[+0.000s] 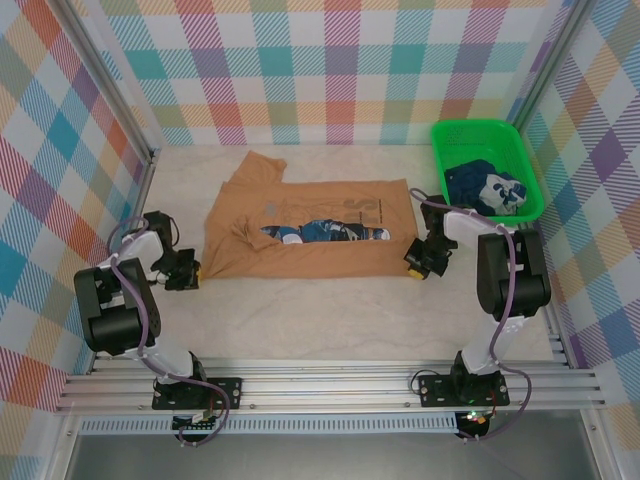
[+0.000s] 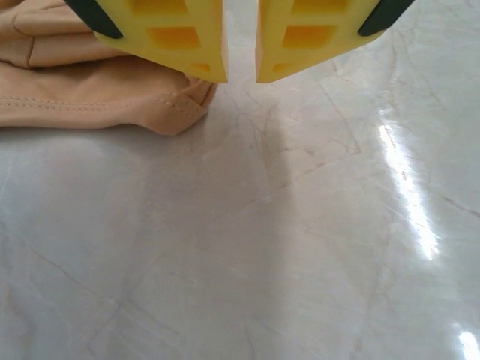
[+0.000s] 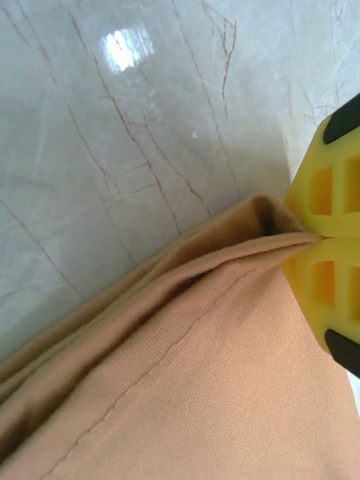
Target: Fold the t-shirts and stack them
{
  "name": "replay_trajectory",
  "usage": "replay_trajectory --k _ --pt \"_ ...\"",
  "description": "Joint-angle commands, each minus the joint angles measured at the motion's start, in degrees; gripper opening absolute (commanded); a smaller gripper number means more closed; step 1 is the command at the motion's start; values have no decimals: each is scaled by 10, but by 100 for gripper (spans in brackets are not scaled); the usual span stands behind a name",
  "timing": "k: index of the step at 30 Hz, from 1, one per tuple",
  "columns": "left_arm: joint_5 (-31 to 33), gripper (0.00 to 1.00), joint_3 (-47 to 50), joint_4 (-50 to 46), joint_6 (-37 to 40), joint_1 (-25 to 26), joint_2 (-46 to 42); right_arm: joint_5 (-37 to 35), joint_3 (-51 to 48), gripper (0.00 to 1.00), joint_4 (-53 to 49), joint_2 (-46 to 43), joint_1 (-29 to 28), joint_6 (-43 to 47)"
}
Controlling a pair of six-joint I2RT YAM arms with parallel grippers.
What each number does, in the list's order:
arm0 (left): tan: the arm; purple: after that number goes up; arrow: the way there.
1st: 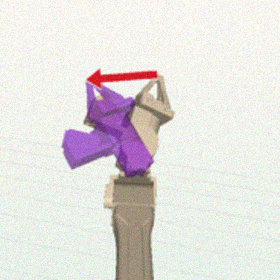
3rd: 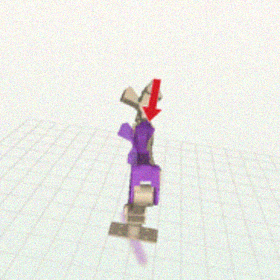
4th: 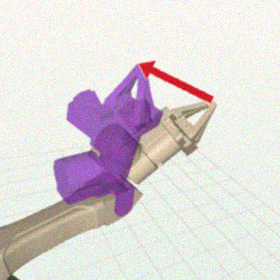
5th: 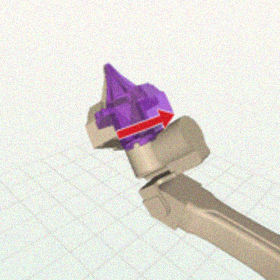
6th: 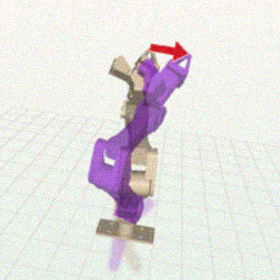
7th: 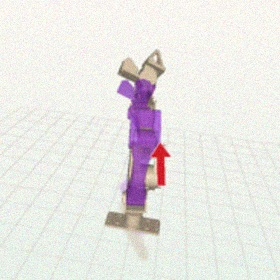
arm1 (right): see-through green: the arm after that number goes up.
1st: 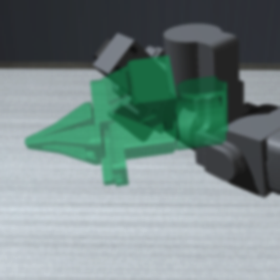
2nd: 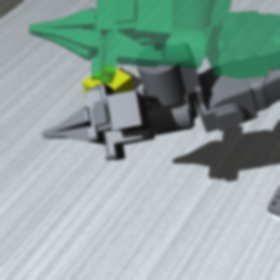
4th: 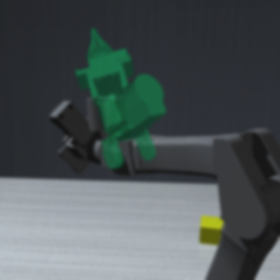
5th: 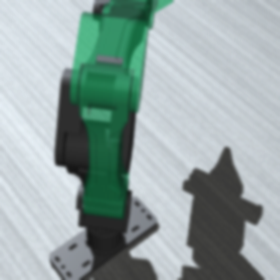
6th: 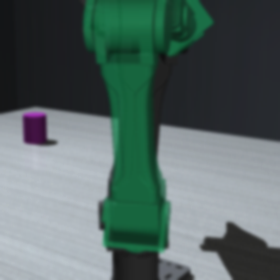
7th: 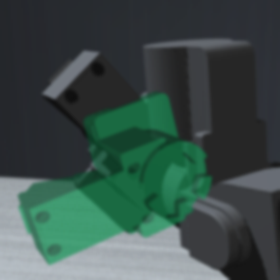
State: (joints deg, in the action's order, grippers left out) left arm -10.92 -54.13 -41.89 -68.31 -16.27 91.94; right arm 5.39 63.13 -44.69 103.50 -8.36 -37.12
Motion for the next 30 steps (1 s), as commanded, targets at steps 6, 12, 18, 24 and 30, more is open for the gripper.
replay_trajectory --k 6,12,18,24,30 --pt "-43 47 13 -21 -23 -7 -62 -27 -13 0 30 1 1 14" --pt "-63 47 26 33 -92 21 -43 -27 -13 0 29 3 1 22" --pt "-86 47 13 73 -133 37 3 -23 -12 0 32 7 1 21" --pt "-66 36 20 76 -151 43 12 -21 -8 0 34 11 1 20" --pt "-48 31 5 44 -140 42 5 -23 -8 0 32 12 1 18"
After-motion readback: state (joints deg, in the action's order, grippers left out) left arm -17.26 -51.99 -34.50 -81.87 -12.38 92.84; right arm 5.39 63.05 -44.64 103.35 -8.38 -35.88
